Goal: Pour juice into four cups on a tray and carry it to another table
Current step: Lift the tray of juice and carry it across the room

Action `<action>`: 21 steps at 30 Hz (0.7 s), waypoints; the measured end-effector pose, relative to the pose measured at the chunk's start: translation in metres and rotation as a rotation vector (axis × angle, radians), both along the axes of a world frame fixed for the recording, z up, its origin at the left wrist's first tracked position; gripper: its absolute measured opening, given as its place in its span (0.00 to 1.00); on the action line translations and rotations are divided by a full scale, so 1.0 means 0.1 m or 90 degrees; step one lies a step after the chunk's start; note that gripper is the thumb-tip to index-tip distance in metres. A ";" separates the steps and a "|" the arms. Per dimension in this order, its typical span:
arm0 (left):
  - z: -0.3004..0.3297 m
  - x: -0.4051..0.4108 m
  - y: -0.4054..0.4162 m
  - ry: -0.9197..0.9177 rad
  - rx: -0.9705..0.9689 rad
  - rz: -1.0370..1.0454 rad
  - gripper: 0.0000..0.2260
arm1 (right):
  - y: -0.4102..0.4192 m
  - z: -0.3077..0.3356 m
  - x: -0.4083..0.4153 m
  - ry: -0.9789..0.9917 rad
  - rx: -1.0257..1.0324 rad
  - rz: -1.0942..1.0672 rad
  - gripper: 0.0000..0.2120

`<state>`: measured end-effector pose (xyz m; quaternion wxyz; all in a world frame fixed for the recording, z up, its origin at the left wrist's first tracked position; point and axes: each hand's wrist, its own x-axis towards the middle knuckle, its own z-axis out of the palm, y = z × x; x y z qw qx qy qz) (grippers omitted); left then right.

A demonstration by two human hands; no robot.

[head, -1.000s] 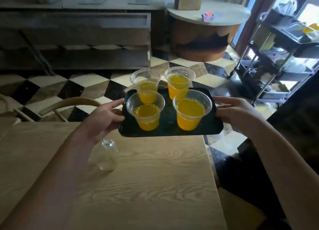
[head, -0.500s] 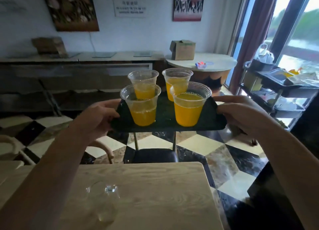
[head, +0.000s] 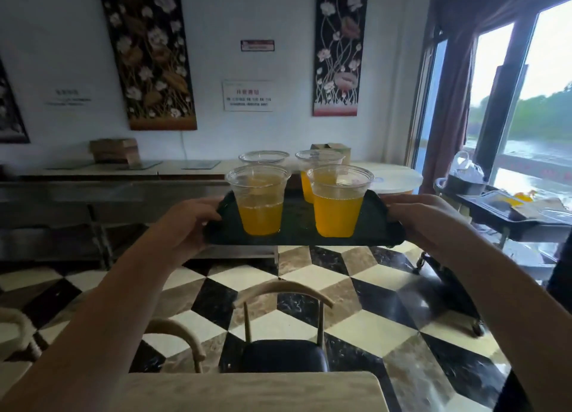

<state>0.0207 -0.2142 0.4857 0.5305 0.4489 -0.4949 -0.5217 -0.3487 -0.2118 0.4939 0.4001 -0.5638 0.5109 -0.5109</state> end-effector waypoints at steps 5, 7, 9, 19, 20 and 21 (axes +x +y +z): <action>0.24 -0.04 0.01 0.024 -0.005 0.012 0.18 | -0.08 0.23 0.08 -0.042 0.011 -0.030 0.12; 0.33 -0.03 0.01 0.030 -0.008 0.013 0.18 | -0.09 0.30 0.11 -0.042 0.014 -0.034 0.11; 0.42 -0.04 0.02 0.032 -0.009 0.021 0.17 | -0.14 0.34 0.13 -0.047 0.005 -0.041 0.12; 0.76 0.06 0.05 0.076 -0.014 0.011 0.16 | -0.24 0.55 0.23 -0.119 -0.032 0.006 0.14; 0.78 0.08 0.05 0.078 -0.025 0.001 0.15 | -0.22 0.58 0.23 -0.128 -0.031 0.012 0.13; 0.81 0.09 0.07 0.079 -0.035 -0.009 0.14 | -0.18 0.60 0.22 -0.136 -0.028 0.016 0.11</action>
